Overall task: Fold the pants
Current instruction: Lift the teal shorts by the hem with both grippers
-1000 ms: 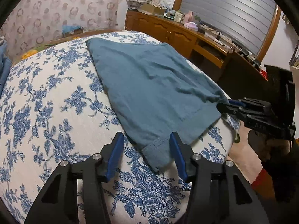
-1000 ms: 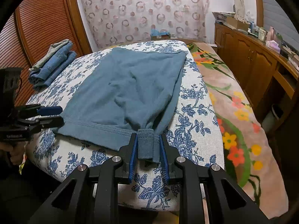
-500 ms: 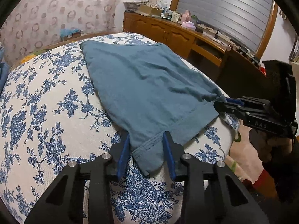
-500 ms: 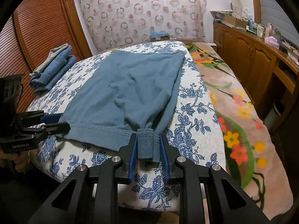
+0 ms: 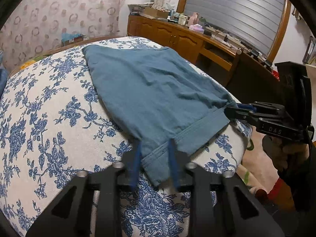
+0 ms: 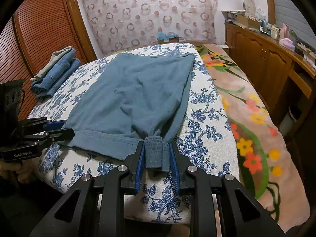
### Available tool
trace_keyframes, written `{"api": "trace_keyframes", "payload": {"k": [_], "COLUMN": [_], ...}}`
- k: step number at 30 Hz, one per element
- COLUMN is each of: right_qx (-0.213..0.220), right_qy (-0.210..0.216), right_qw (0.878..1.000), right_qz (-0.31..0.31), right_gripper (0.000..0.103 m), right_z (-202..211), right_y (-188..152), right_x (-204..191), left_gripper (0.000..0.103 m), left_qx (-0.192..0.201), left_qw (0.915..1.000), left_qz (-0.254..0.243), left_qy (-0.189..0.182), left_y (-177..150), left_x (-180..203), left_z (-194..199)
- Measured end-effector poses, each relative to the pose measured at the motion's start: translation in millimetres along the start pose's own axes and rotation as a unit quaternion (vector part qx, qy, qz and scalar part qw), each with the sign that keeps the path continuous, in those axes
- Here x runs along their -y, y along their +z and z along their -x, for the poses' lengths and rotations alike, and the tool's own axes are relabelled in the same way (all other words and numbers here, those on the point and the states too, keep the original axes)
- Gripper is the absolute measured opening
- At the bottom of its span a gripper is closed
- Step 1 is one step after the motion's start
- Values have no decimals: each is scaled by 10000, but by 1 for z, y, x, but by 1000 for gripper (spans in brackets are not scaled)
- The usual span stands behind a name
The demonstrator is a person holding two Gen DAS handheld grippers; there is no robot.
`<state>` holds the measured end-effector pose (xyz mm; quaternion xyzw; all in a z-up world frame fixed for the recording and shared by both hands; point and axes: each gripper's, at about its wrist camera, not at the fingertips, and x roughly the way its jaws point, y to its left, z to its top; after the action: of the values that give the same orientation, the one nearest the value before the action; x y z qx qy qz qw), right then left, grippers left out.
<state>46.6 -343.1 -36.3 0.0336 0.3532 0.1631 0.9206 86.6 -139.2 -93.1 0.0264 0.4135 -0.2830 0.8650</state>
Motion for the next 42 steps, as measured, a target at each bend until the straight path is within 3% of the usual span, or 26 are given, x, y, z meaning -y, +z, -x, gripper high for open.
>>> {"api": "trace_keyframes", "payload": {"k": [2,4,13,19,26,30,34,38,42], "right_qx": [-21,26,831,1493,1842,1864,1796,1985,2192], "right_qy": [40,209,547,668,867,918,801,574,527], "right_qw": [10000,9998,9940,9825,9720,9690,9696,9658,9622], "right_qz": [66,42,461,889,1177,1336,1457,1563,1524], "right_gripper": [13,11,10,10,10,10,10,10,10], "right_z": [2,6,53,98,127,114,76,50,28], "right_y": [4,11,60,101,135,162,200,250,272], "right_x": [-2,-4,-38,-67,-87,-94,-97,-116,-145], "left_gripper": [15,12,11,11,11,11,11,11,11], "left_qx": [7,104,922,1573,2063,2142,2169,2275,2376], "left_qw": [10000,9999,9957,9874,9772,9749,9708,9616,9545], "left_qz": [-4,-31,-32,-53,-169,-108,-80,-48,-72], "left_qy": [21,59,5,181,467,605,1020,1536,1800], "left_y": [4,8,46,78,98,117,149,186,209], "left_x": [2,2,-5,-15,-23,-40,-69,-97,-108], "left_z": [3,9,78,138,183,187,179,178,187]}}
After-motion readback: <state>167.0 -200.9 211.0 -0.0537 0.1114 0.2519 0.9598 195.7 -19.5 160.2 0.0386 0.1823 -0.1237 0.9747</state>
